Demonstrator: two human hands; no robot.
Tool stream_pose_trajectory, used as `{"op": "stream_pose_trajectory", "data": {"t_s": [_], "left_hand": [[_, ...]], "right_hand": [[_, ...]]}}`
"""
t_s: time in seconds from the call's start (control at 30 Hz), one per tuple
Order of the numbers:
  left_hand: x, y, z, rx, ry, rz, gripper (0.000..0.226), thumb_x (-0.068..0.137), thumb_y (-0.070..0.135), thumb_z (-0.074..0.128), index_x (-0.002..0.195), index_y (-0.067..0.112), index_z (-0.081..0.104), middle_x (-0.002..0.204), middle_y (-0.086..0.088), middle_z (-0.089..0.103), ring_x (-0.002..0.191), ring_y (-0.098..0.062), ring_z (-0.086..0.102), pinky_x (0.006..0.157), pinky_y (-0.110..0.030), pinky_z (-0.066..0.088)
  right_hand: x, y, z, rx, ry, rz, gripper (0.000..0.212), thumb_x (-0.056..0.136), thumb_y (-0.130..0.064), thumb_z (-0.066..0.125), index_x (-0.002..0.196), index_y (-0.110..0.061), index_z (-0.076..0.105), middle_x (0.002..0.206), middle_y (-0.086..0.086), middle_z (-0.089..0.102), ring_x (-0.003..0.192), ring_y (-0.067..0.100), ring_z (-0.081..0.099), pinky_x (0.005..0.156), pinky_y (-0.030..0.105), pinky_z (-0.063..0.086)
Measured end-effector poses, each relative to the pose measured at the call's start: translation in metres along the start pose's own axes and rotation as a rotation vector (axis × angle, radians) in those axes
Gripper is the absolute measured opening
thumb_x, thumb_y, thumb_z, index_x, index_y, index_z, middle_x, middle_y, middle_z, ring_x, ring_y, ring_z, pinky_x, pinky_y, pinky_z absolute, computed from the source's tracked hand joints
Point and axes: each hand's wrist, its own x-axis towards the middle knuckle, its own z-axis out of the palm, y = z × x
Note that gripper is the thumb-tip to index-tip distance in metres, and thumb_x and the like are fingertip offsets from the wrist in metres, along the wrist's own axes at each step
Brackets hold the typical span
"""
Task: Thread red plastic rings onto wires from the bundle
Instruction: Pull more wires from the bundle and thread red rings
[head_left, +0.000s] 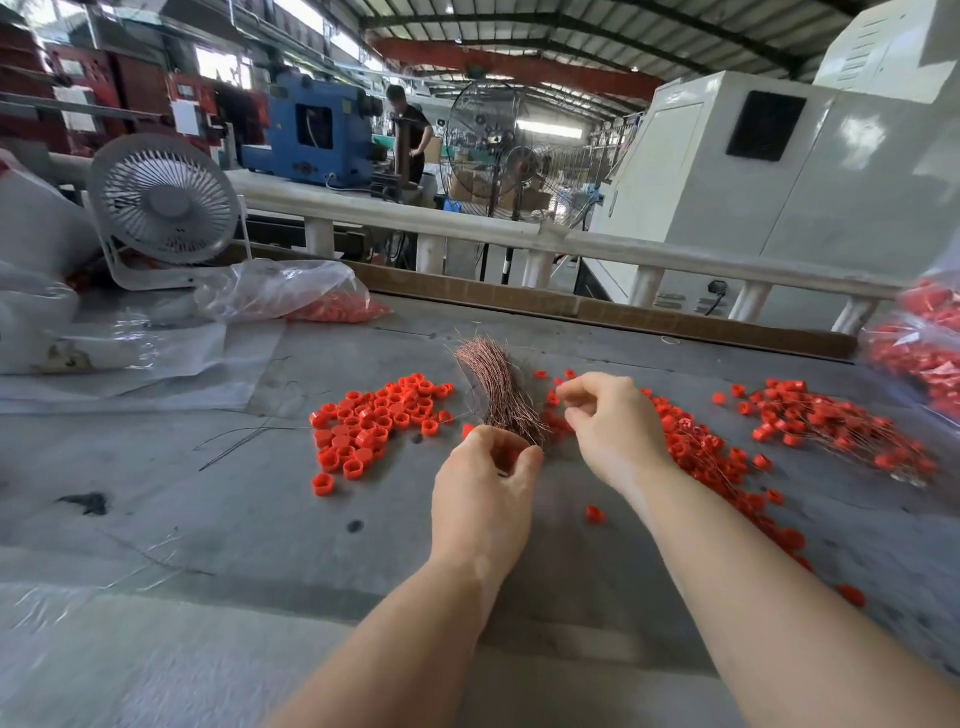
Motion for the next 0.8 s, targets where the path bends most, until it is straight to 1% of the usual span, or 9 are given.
{"op": "stream_pose_trajectory", "data": {"t_s": [0.1,0.17,0.23,0.3,0.37,0.43,0.57,0.7,0.8], "left_hand": [[-0.001,0.000,0.000,0.002,0.000,-0.001,0.007,0.086,0.025,0.063,0.080,0.022,0.061,0.069,0.009,0.059,0.068,-0.011,0.057,0.064,-0.022,0.040],[-0.001,0.001,0.000,0.005,0.000,-0.002,0.007,0.086,0.024,0.063,0.080,0.022,0.061,0.068,0.009,0.059,0.067,-0.012,0.056,0.065,-0.022,0.040],[-0.001,0.001,0.000,0.005,-0.001,-0.005,0.008,0.085,0.024,0.063,0.079,0.023,0.060,0.068,0.009,0.058,0.068,-0.012,0.055,0.066,-0.023,0.040],[-0.001,0.002,0.001,0.003,-0.003,-0.007,0.008,0.085,0.024,0.063,0.078,0.023,0.060,0.068,0.009,0.058,0.068,-0.012,0.055,0.065,-0.022,0.039],[-0.001,0.002,0.000,0.004,-0.004,-0.005,0.007,0.085,0.024,0.063,0.079,0.022,0.060,0.068,0.009,0.058,0.068,-0.012,0.055,0.065,-0.022,0.039],[-0.002,0.003,0.000,0.013,-0.005,-0.002,0.006,0.085,0.024,0.063,0.080,0.021,0.061,0.069,0.009,0.059,0.068,-0.011,0.055,0.065,-0.022,0.039],[-0.002,0.003,0.000,0.006,-0.010,-0.010,0.006,0.085,0.025,0.063,0.080,0.022,0.061,0.069,0.008,0.059,0.069,-0.012,0.055,0.067,-0.024,0.042],[-0.002,0.003,-0.001,0.017,-0.013,-0.013,0.008,0.086,0.026,0.063,0.079,0.024,0.060,0.068,0.009,0.058,0.067,-0.010,0.054,0.065,-0.022,0.040],[-0.002,0.003,-0.001,0.012,-0.013,-0.015,0.007,0.086,0.026,0.063,0.080,0.023,0.061,0.070,0.009,0.059,0.068,-0.011,0.056,0.066,-0.023,0.041]], "right_hand": [[0.001,0.007,0.001,-0.058,-0.029,0.074,0.019,0.086,-0.007,0.058,0.095,-0.017,0.070,0.103,0.003,0.069,0.099,0.022,0.061,0.088,0.028,0.046],[0.001,0.008,0.005,-0.105,-0.109,0.111,0.021,0.086,-0.009,0.058,0.100,-0.019,0.069,0.110,0.002,0.067,0.105,0.021,0.059,0.090,0.027,0.044],[0.000,0.008,0.010,-0.160,-0.165,0.145,0.027,0.085,-0.011,0.057,0.109,-0.021,0.066,0.116,0.002,0.064,0.111,0.021,0.057,0.091,0.027,0.043],[0.000,0.007,0.015,-0.193,-0.181,0.167,0.036,0.084,-0.007,0.053,0.115,-0.023,0.062,0.121,0.003,0.062,0.114,0.023,0.055,0.092,0.028,0.042],[-0.001,0.006,0.017,-0.208,-0.176,0.173,0.042,0.083,-0.003,0.049,0.117,-0.025,0.061,0.123,0.003,0.060,0.116,0.025,0.053,0.092,0.029,0.041],[-0.001,0.005,0.018,-0.220,-0.155,0.172,0.037,0.084,-0.004,0.051,0.113,-0.025,0.063,0.118,0.003,0.062,0.112,0.024,0.055,0.089,0.029,0.043],[-0.002,0.007,0.016,-0.227,-0.095,0.181,0.017,0.085,-0.010,0.060,0.094,-0.022,0.067,0.103,0.003,0.068,0.098,0.024,0.061,0.078,0.026,0.043],[-0.005,0.008,0.015,-0.236,-0.095,0.174,0.015,0.087,-0.010,0.055,0.094,-0.020,0.064,0.101,0.004,0.067,0.096,0.025,0.061,0.072,0.025,0.040],[-0.006,0.006,0.010,-0.204,-0.046,0.145,0.014,0.086,-0.011,0.050,0.090,-0.017,0.063,0.096,0.004,0.065,0.091,0.026,0.059,0.069,0.025,0.039]]}}
